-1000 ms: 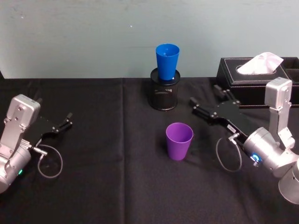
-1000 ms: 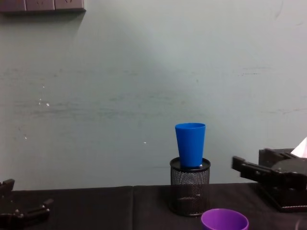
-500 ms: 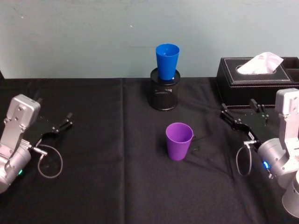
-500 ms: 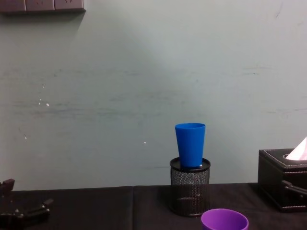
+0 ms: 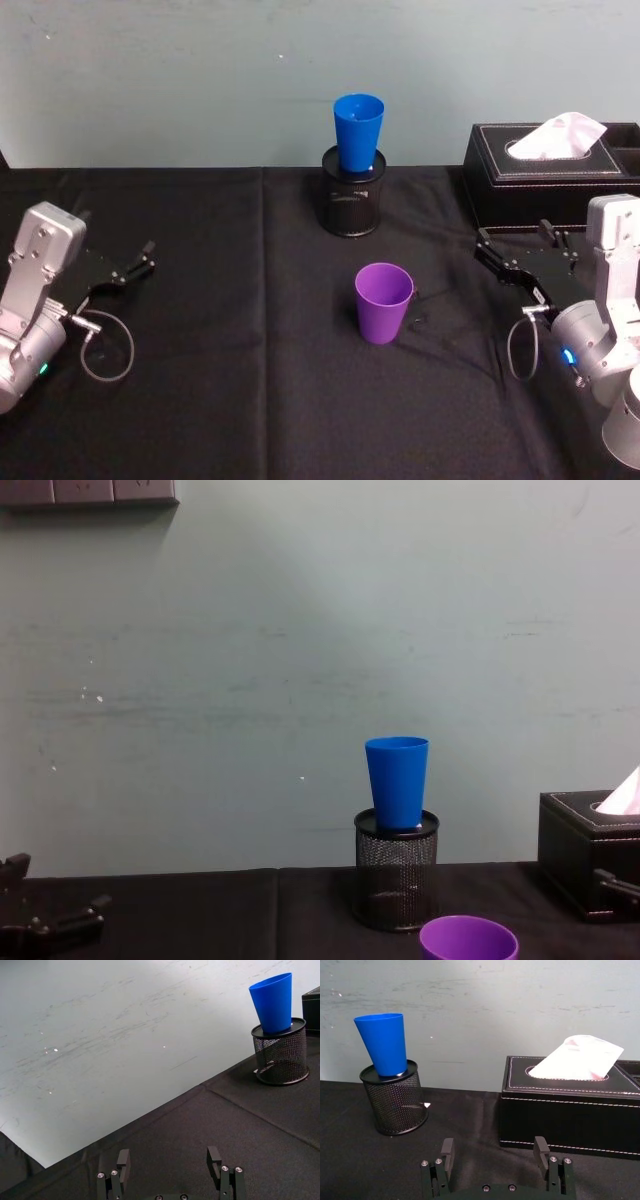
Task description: Pick up one cup with a gripper and tap it against the other cup.
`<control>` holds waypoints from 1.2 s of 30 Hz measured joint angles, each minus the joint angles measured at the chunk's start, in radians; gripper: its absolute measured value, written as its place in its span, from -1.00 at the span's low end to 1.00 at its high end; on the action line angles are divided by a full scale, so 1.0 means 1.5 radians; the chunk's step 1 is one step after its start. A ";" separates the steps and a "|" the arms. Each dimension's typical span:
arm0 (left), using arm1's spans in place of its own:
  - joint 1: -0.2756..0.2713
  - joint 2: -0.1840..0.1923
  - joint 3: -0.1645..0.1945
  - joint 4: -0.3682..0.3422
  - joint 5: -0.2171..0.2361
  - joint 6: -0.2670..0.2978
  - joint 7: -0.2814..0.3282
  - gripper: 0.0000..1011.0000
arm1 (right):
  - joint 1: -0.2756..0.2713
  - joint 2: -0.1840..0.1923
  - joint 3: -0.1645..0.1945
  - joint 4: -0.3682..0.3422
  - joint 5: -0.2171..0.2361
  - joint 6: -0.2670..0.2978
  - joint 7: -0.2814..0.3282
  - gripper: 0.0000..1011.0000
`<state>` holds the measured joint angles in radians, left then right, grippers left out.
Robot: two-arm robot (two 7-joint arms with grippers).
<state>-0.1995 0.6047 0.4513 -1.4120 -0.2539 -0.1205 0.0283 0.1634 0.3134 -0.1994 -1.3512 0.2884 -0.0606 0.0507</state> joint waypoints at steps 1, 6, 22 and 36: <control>0.000 0.000 0.000 0.000 0.000 0.000 0.000 0.98 | 0.000 0.000 0.000 -0.001 0.000 0.000 0.000 0.98; 0.000 0.000 0.000 0.000 0.000 0.000 0.000 0.98 | 0.000 0.001 0.000 -0.002 0.000 0.000 -0.001 0.98; 0.000 0.000 0.000 0.000 0.000 0.000 0.000 0.98 | -0.001 0.002 -0.001 -0.003 0.000 -0.001 -0.004 0.98; 0.000 0.000 0.000 0.000 0.000 0.000 0.000 0.98 | -0.001 0.002 -0.001 -0.003 0.000 -0.001 -0.004 0.98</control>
<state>-0.1996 0.6047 0.4514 -1.4120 -0.2539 -0.1206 0.0283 0.1621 0.3161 -0.2011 -1.3563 0.2883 -0.0614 0.0443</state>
